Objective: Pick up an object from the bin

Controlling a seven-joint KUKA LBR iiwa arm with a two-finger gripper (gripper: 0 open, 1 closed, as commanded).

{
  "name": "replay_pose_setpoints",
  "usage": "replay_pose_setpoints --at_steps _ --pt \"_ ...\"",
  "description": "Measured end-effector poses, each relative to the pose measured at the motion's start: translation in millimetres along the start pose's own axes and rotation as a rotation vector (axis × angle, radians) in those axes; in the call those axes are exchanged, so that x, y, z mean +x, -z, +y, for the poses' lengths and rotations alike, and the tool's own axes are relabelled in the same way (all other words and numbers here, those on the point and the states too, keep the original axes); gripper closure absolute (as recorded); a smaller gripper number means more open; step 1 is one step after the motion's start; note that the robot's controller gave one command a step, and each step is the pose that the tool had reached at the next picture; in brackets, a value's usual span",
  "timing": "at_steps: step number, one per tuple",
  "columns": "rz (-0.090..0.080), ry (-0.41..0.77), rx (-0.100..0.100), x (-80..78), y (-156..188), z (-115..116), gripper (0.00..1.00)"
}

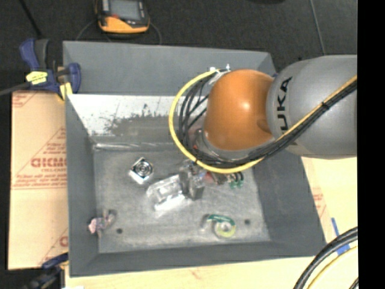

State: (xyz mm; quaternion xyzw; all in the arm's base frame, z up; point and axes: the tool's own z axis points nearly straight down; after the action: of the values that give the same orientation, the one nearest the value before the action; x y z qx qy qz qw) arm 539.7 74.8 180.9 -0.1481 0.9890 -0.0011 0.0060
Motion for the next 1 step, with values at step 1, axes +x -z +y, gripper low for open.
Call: replay_pose_setpoints --at_steps 1 --pt "0.010 -0.089 -0.005 12.7 -6.5 6.7 1.00"
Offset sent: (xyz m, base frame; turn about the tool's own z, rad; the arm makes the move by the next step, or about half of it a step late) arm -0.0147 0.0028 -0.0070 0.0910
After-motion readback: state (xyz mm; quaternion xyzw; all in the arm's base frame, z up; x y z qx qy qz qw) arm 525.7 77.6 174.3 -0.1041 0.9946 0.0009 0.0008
